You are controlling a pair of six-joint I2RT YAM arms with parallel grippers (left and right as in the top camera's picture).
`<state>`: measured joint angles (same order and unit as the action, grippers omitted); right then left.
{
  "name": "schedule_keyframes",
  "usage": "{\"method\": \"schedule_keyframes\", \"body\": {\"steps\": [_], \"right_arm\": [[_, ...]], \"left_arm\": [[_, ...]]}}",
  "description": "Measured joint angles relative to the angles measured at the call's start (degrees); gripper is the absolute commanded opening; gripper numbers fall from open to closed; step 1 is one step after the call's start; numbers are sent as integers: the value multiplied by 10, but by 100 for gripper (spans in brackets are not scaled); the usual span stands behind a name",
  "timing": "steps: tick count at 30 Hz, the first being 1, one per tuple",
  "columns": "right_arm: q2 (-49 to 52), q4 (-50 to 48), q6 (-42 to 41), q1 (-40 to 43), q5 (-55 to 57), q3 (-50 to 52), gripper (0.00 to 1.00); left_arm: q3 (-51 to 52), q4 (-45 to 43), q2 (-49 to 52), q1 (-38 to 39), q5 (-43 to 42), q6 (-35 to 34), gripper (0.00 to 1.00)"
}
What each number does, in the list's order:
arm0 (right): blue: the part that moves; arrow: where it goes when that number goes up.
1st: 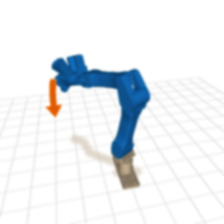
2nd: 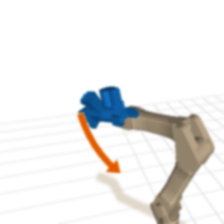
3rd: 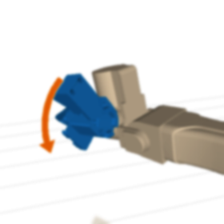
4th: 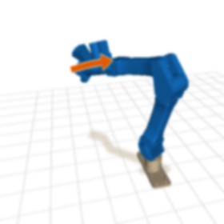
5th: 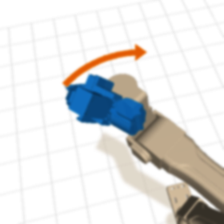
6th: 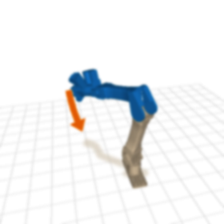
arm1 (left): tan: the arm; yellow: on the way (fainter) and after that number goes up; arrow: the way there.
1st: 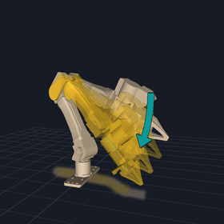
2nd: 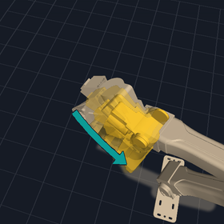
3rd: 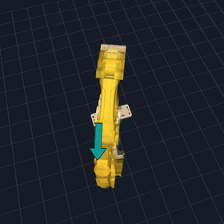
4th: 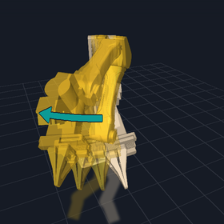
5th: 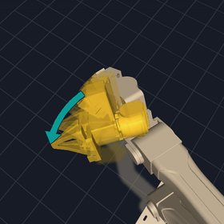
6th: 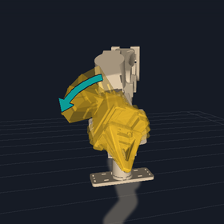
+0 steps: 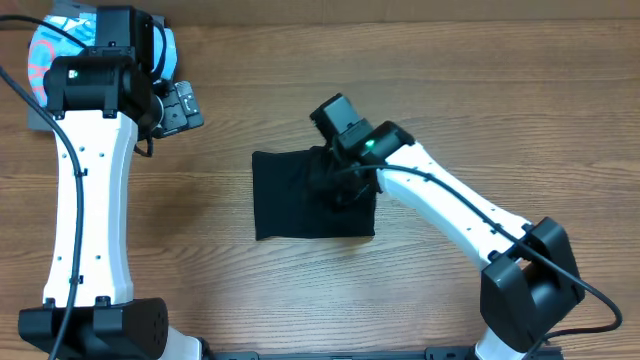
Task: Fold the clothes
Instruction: 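Fold the right end leftward over the strip with the right gripper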
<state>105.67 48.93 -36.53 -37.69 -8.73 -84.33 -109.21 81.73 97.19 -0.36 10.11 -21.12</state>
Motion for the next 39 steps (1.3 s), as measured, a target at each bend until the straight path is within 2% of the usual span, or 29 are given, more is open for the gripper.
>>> {"method": "schedule_keyframes", "body": {"steps": [9,20,21,22,23,24,25,32,35,39], "right_arm": [[19,-39,-38,-14,0,0,4],[59,-79,-53,-14,-16,0,9],[66,-92,-54,-15,-24,0,11],[73,-107,-56,-17,-31,0,19],[76,-120,-59,-19,-36,0,36],[78,-132,-60,-22,-39,0,64],[79,-143,-57,-26,-44,0,71],[79,-154,-34,-65,-60,0,72],[79,-122,-18,-62,-62,-5,77],[74,-67,4,-32,-63,-28,80]], "left_arm": [[0,3,0,0,-7,0,100],[0,3,0,0,-7,0,100],[0,4,0,0,-7,0,100],[0,4,0,0,-9,0,100],[0,4,0,0,-9,0,100],[0,4,0,0,-9,0,100],[0,4,0,0,-9,0,100],[0,6,0,0,-9,0,100],[0,6,0,0,-9,0,100],[0,6,0,0,-9,0,100]]}}
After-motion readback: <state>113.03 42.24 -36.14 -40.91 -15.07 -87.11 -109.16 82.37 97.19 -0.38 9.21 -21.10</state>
